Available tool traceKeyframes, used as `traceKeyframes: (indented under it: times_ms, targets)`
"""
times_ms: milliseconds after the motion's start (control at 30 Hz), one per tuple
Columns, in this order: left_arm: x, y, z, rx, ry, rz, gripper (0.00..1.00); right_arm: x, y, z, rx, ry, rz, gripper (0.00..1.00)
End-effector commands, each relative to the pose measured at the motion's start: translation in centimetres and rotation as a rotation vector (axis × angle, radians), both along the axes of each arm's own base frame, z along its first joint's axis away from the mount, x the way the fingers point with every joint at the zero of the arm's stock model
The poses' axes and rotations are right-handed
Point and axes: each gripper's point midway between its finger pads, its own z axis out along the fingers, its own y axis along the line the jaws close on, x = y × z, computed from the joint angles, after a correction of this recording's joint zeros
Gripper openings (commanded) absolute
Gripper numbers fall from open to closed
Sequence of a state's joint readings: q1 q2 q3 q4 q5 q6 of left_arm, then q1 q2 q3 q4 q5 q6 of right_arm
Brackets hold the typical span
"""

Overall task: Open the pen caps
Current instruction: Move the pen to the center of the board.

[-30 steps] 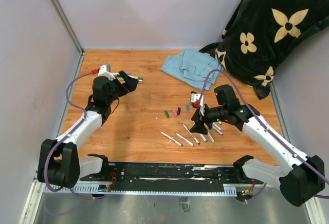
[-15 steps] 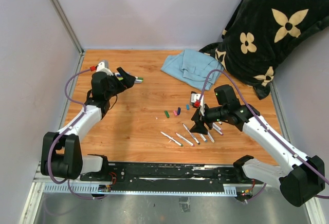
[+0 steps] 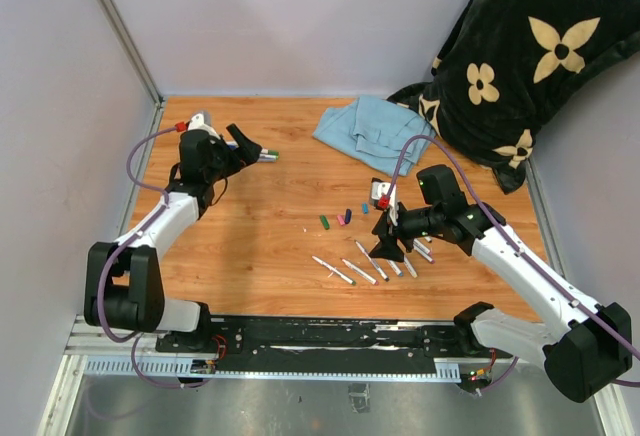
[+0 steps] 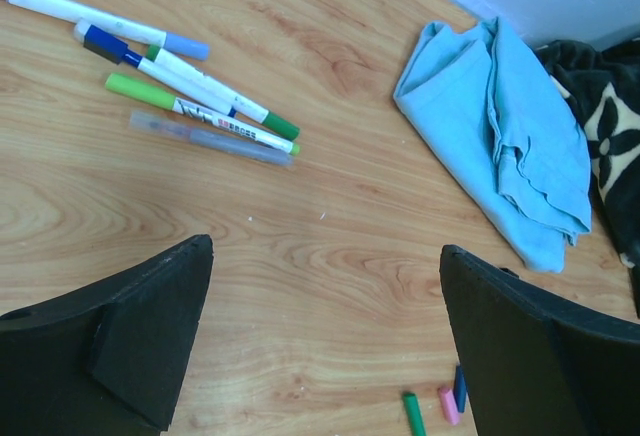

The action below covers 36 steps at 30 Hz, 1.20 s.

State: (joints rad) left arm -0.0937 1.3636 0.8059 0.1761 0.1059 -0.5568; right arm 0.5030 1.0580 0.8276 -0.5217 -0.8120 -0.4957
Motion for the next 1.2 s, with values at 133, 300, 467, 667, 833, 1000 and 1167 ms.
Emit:
traceKeyframes:
  times_ms: [133,300,467,667,833,1000,1167]
  targets:
    - [1.1,1.3,0.3,0.035,0.015,0.051,0.99,0.6,-0.2,1.6,0.030,-0.041,-0.005,0.59]
    - [1.3,1.6,0.0,0.044,0.034,0.070,0.99,0.6,-0.2,1.6,0.030,-0.041,-0.005,0.59]
    - [1.5,2.0,-0.3,0.052,0.050,0.094,0.99,0.6,-0.2,1.6,0.030,-0.041,-0.005,0.59]
    - [1.9,2.6,-0.4,0.067,0.065,0.125,0.99,0.7,-0.2,1.5,0.028,-0.040,-0.007,0.59]
    - [2.4,2.9,-0.4,0.076,0.070,0.140,0.99,0.7,-0.2,1.6,0.028,-0.042,-0.007,0.59]
    - [3.0,3.5,-1.0,0.088,0.106,0.177,0.99,0.7,-0.2,1.6,0.028,-0.043,-0.008,0.59]
    - [4.0,5.1,-1.8,0.130,0.165,0.268,0.99,0.7,-0.2,1.5,0.026,-0.038,-0.007,0.59]
